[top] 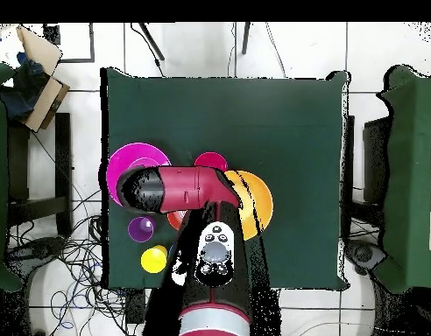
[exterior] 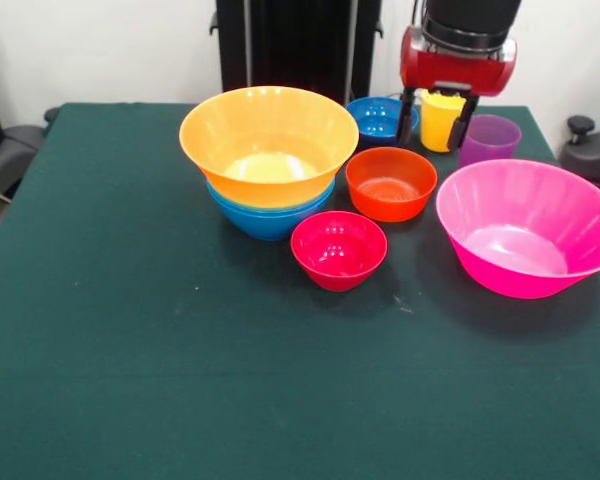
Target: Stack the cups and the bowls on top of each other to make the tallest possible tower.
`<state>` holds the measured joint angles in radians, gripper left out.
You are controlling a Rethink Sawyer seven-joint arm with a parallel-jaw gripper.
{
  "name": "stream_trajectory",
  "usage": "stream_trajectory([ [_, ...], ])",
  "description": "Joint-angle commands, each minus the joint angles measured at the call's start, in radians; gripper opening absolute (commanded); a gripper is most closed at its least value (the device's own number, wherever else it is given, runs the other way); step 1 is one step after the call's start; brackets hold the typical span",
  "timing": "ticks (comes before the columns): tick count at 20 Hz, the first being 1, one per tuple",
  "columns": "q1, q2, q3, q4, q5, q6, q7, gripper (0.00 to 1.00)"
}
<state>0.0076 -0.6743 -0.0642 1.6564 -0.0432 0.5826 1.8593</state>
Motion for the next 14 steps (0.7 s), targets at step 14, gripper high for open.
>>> stream_trajectory([
  [14,0.085,0.097,-0.006,-0.002,0.106,-0.152,0.274,1.00],
])
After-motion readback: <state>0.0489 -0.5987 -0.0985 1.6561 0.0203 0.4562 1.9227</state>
